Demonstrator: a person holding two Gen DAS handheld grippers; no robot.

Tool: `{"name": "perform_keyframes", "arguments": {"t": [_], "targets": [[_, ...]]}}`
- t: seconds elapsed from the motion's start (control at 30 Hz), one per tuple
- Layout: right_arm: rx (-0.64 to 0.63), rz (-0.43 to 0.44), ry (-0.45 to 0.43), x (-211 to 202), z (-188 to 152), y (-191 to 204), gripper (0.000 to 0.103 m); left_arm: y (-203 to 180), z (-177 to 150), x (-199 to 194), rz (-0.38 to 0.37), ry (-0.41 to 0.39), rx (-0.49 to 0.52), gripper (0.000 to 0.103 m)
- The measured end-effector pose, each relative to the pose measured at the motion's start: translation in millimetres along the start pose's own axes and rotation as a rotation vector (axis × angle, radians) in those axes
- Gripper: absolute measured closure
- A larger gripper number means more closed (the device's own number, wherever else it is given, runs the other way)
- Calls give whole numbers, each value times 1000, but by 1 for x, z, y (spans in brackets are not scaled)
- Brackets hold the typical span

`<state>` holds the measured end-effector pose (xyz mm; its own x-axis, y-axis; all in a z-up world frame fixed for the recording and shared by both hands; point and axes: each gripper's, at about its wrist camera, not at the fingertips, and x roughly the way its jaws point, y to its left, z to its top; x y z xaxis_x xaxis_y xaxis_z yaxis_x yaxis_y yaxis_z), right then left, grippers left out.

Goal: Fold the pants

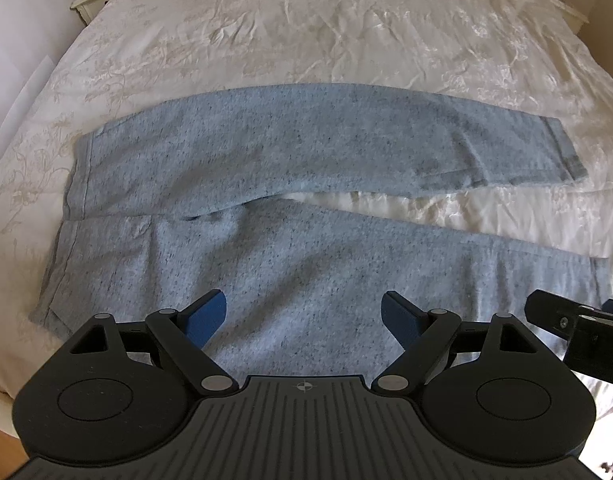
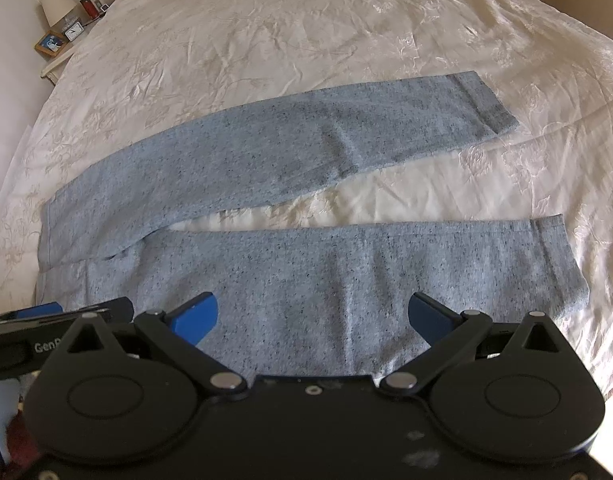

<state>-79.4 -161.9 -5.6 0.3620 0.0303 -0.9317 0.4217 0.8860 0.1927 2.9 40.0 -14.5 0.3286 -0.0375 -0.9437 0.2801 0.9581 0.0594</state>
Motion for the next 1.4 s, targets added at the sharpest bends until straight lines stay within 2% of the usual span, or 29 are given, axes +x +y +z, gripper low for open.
{"name": "perform_keyframes", "arguments": {"t": [0.8, 1.3, 1.4], "targets": [[-15, -4, 12, 9, 5, -2, 0, -3, -2, 6, 35, 31, -5, 18], [-12, -7, -6, 16, 15, -7, 0, -8, 1, 11, 55, 47, 6, 18], [-8, -17, -44, 13, 15, -8, 0, -8, 3, 10, 56, 40, -1, 18]]}}
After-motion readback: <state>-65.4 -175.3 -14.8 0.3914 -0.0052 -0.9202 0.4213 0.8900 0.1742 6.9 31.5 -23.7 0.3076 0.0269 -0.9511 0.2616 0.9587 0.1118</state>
